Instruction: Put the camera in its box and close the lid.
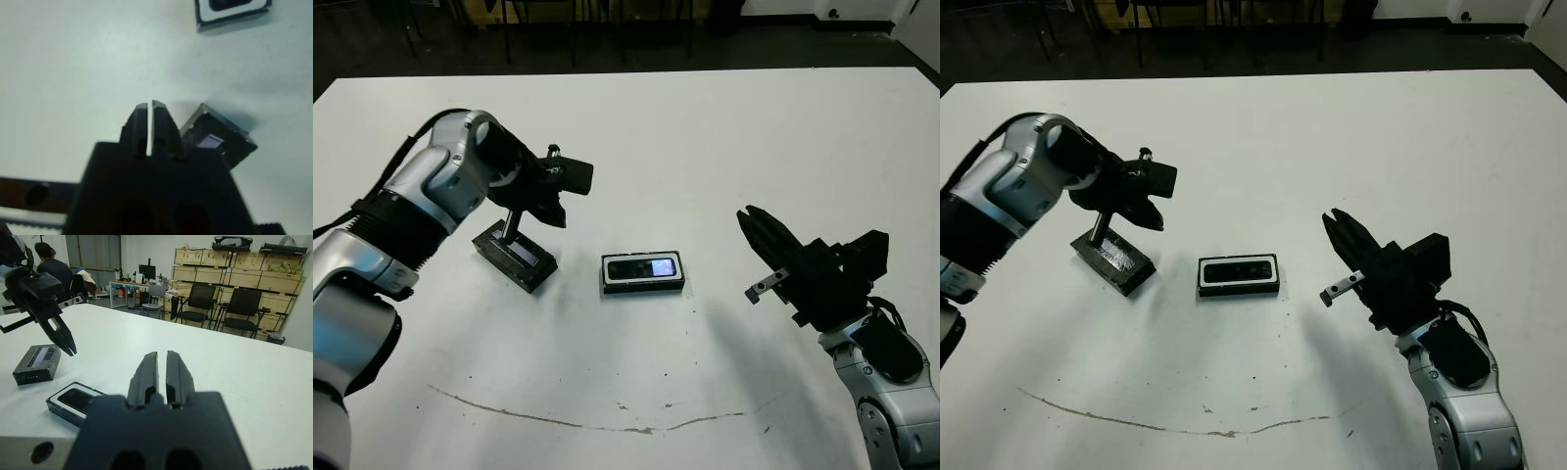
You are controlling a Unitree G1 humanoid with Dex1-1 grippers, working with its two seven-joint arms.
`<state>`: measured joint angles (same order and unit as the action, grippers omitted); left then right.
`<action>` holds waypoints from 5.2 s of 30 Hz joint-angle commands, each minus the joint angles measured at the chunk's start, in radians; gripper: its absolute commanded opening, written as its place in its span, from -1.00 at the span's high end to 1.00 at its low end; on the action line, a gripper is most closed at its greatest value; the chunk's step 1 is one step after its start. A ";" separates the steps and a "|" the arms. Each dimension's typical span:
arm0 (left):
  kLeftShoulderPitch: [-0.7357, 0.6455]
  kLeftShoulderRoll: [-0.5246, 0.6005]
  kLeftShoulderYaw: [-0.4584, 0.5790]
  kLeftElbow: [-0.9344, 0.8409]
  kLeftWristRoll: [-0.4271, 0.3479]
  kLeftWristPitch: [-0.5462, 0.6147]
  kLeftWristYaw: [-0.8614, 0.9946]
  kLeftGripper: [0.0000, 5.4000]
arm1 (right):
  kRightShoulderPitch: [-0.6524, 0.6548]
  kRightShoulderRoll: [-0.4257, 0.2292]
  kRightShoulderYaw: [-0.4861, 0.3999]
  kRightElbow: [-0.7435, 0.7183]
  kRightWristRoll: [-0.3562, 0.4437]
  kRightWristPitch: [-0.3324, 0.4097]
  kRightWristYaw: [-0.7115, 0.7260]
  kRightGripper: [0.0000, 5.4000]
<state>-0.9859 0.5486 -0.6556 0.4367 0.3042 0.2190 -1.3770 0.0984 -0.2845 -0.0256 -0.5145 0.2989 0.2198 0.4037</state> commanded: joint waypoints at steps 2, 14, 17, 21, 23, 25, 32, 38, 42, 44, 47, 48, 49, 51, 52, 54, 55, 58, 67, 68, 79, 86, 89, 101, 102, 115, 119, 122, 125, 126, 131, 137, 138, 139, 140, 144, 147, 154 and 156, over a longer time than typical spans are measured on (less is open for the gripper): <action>0.026 -0.015 -0.023 0.027 0.042 -0.003 -0.013 1.00 | 0.010 -0.013 -0.001 0.000 -0.003 0.024 -0.006 1.00; 0.061 -0.083 -0.066 0.090 0.094 0.130 -0.045 1.00 | 0.011 -0.009 0.003 0.029 0.002 0.001 0.008 1.00; 0.067 -0.078 -0.076 0.087 0.110 0.125 -0.047 1.00 | 0.011 -0.009 0.006 0.033 -0.004 -0.009 0.010 1.00; 0.075 -0.070 -0.084 0.076 0.128 0.127 -0.061 1.00 | 0.015 -0.011 0.006 0.030 -0.003 -0.004 0.008 1.00; 0.079 -0.065 -0.082 0.069 0.128 0.126 -0.069 1.00 | 0.017 -0.013 0.006 0.022 -0.003 0.009 0.003 1.00; 0.080 -0.058 -0.079 0.053 0.131 0.144 -0.083 1.00 | 0.019 -0.015 0.008 0.017 -0.009 0.011 -0.001 1.00; 0.088 -0.006 -0.097 -0.061 0.165 0.199 -0.157 1.00 | 0.030 -0.013 0.007 0.009 -0.012 0.012 -0.006 1.00; 0.122 0.057 -0.124 -0.161 0.196 0.181 -0.211 1.00 | 0.041 -0.009 0.006 0.001 -0.008 0.013 -0.011 1.00; 0.145 0.101 -0.150 -0.223 0.206 0.161 -0.235 1.00 | 0.047 -0.012 0.002 -0.012 0.003 0.049 -0.021 1.00; 0.163 0.125 -0.153 -0.253 0.187 0.141 -0.237 1.00 | 0.043 -0.013 0.002 0.004 0.000 0.023 -0.008 1.00; 0.198 0.156 -0.135 -0.294 0.168 0.107 -0.237 1.00 | 0.041 -0.012 0.005 0.015 -0.009 0.007 -0.006 1.00; 0.207 0.164 -0.132 -0.302 0.168 0.105 -0.237 1.00 | 0.040 -0.010 0.006 0.016 -0.008 0.007 -0.006 1.00; 0.219 0.175 -0.126 -0.304 0.165 0.085 -0.237 1.00 | 0.041 -0.008 0.006 0.015 -0.003 0.014 -0.008 1.00; 0.241 0.195 -0.113 -0.310 0.164 0.053 -0.236 1.00 | 0.041 -0.006 0.006 0.009 0.002 0.027 -0.013 1.00; 0.251 0.205 -0.109 -0.318 0.167 0.045 -0.236 1.00 | 0.042 -0.007 0.006 0.005 0.003 0.033 -0.015 1.00; 0.264 0.221 -0.111 -0.326 0.161 0.042 -0.237 1.00 | 0.044 -0.009 0.009 0.002 0.000 0.037 -0.016 1.00; 0.273 0.227 -0.107 -0.329 0.159 0.030 -0.237 1.00 | 0.043 -0.010 0.010 0.007 -0.002 0.028 -0.012 1.00; 0.293 0.234 -0.090 -0.342 0.144 -0.006 -0.237 1.00 | 0.041 -0.008 0.011 0.021 0.006 0.013 0.003 1.00; 0.306 0.208 0.004 -0.415 0.004 0.143 -0.233 1.00 | 0.043 -0.008 0.018 0.013 -0.006 0.024 -0.005 1.00; 0.311 0.212 0.023 -0.428 -0.009 0.135 -0.224 1.00 | 0.044 -0.008 0.018 0.012 -0.007 0.024 -0.006 1.00; 0.485 0.248 0.451 -0.668 -0.351 0.311 -0.047 1.00 | 0.042 -0.006 0.020 0.027 0.002 0.018 0.005 1.00; 0.823 0.007 0.888 -1.022 -0.531 0.481 0.467 1.00 | 0.041 -0.009 0.022 0.025 0.005 0.023 0.004 1.00; 0.949 -0.144 0.954 -1.224 -0.499 0.562 0.727 1.00 | 0.038 -0.007 0.025 0.042 0.002 0.001 0.013 1.00; 1.280 -0.556 0.855 -1.366 -0.503 0.412 1.200 0.69 | 0.046 0.006 0.034 0.067 0.002 -0.033 0.024 1.00; 1.295 -0.553 0.840 -1.357 -0.498 0.398 1.204 0.62 | 0.046 0.006 0.035 0.070 0.004 -0.034 0.026 1.00; 1.330 -0.539 0.763 -1.208 -0.520 0.271 1.232 -0.28 | 0.063 0.021 0.046 0.067 0.025 -0.014 0.018 1.00; 1.316 -0.534 0.781 -1.180 -0.549 0.267 1.228 -0.56 | 0.061 0.018 0.049 0.068 0.023 -0.001 0.015 1.00; 1.305 -0.540 0.794 -1.162 -0.556 0.270 1.251 -0.76 | 0.062 0.026 0.053 0.085 0.025 -0.027 0.023 1.00; 1.299 -0.532 0.788 -1.155 -0.520 0.267 1.285 -0.98 | 0.059 0.025 0.052 0.093 0.028 -0.024 0.027 1.00; 1.298 -0.528 0.786 -1.153 -0.510 0.268 1.292 -1.00 | 0.060 0.023 0.052 0.087 0.030 -0.016 0.024 1.00; 1.300 -0.514 0.790 -1.142 -0.495 0.283 1.302 -1.00 | 0.062 0.028 0.053 0.101 0.034 -0.041 0.035 1.00; 1.304 -0.504 0.797 -1.116 -0.501 0.304 1.297 -1.00 | 0.065 0.027 0.051 0.091 0.040 -0.018 0.029 1.00; 1.304 -0.502 0.798 -1.110 -0.503 0.306 1.294 -1.00 | 0.065 0.023 0.052 0.086 0.034 -0.019 0.027 1.00; 1.303 -0.502 0.802 -1.105 -0.512 0.313 1.290 -1.00 | 0.065 0.022 0.053 0.084 0.030 -0.023 0.028 1.00; 1.300 -0.506 0.809 -1.103 -0.532 0.334 1.287 -1.00 | 0.065 0.022 0.052 0.085 0.031 -0.025 0.029 1.00; 1.279 -0.499 0.838 -1.095 -0.608 0.431 1.278 -1.00 | 0.060 0.026 0.049 0.108 0.040 -0.044 0.046 1.00; 1.269 -0.484 0.842 -1.092 -0.627 0.473 1.283 -1.00 | 0.060 0.022 0.048 0.105 0.040 -0.034 0.043 1.00; 1.270 -0.480 0.820 -1.066 -0.578 0.446 1.319 -1.00 | 0.056 0.017 0.042 0.108 0.048 -0.028 0.048 1.00; 1.271 -0.494 0.812 -1.072 -0.562 0.442 1.345 -1.00 | 0.056 0.015 0.040 0.105 0.051 -0.018 0.047 1.00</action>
<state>0.2775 0.0582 0.1616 -0.6472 -0.2733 0.6611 -0.0489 0.1527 -0.2594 0.0205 -0.4192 0.3442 0.1819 0.4489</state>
